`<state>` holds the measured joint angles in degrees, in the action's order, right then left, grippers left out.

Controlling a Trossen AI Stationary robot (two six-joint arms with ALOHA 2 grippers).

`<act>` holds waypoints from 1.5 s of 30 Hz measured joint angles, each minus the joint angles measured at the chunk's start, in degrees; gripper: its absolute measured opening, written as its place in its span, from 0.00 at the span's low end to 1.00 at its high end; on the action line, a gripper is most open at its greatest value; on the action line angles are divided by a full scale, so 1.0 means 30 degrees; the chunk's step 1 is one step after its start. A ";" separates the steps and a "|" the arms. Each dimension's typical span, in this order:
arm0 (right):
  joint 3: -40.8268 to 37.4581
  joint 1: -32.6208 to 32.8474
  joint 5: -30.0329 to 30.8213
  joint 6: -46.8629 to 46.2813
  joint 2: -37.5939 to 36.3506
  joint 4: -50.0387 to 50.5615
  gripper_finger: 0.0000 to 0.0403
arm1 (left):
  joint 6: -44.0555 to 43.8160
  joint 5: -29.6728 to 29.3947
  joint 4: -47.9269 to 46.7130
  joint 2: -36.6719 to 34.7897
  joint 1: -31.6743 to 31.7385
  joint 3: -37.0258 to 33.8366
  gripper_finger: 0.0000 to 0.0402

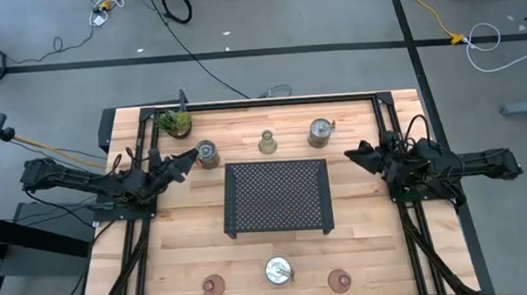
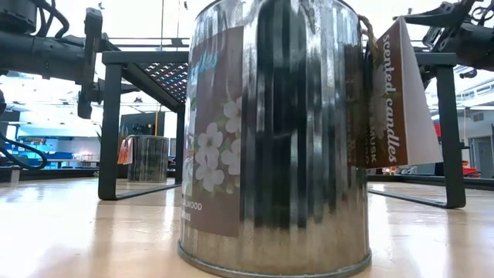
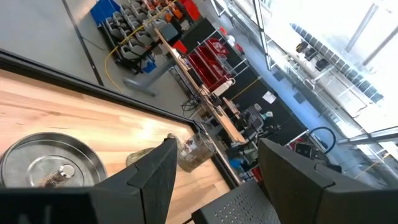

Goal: Pick & Place candle stick holders
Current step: Put the top silver scented candle on the shelf

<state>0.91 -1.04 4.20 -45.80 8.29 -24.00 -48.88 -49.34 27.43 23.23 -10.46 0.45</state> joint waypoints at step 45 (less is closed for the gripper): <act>3.1642 -0.5839 0.4855 1.2938 2.2191 2.3168 0.87 | 0.0051 0.1552 -0.0085 -0.0002 0.0000 0.0000 0.57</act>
<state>95.83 -18.56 18.77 -6.99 74.87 45.50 -48.73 -44.69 27.18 23.22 -10.46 0.45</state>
